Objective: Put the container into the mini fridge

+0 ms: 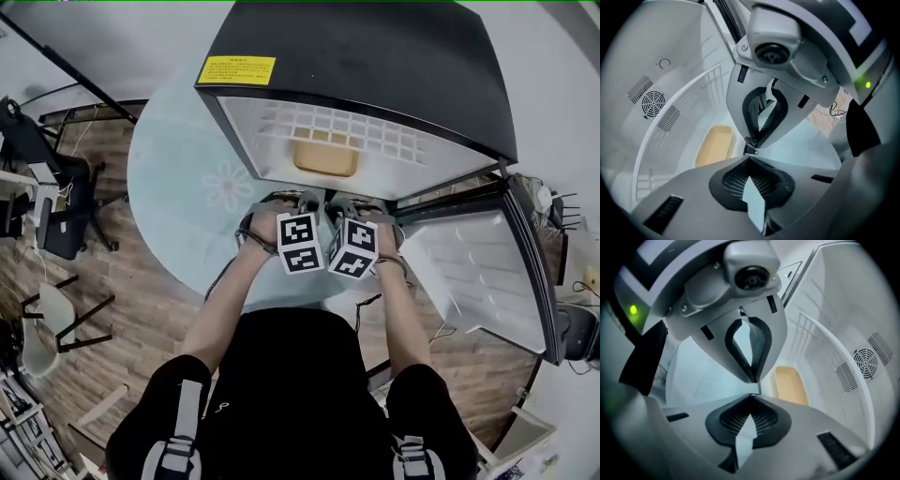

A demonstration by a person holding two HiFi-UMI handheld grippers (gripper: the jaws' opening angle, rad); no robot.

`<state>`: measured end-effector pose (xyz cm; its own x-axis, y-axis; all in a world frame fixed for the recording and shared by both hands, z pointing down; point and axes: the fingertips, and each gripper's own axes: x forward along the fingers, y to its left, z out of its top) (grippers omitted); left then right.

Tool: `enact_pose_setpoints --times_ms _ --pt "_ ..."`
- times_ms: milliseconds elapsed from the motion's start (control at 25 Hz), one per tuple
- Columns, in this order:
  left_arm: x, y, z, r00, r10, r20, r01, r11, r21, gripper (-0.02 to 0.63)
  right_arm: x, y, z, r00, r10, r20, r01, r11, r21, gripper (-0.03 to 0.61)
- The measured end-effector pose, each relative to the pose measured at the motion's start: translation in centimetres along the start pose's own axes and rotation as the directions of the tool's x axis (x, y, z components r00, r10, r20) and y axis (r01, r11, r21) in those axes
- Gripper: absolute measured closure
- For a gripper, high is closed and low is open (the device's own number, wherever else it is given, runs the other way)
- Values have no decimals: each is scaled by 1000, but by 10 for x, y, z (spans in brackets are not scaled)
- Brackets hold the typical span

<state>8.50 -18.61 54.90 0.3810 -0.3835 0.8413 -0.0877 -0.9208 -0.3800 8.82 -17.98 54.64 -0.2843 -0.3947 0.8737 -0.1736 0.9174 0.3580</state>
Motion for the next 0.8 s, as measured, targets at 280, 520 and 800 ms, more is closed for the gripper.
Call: enact_pose_setpoints --times_ms 280,520,800 --pt "-12 -50 9 996 -90 -13 91 994 56 601 -18 43 -7 998 52 -16 -51 997 48 571" --pt "-17 -83 26 990 -137 12 136 986 93 601 -35 69 -20 996 93 -11 -93 994 55 572" --pt "-19 -104 36 993 -118 22 115 986 118 601 -46 92 -32 994 98 -55 -97 995 26 572"
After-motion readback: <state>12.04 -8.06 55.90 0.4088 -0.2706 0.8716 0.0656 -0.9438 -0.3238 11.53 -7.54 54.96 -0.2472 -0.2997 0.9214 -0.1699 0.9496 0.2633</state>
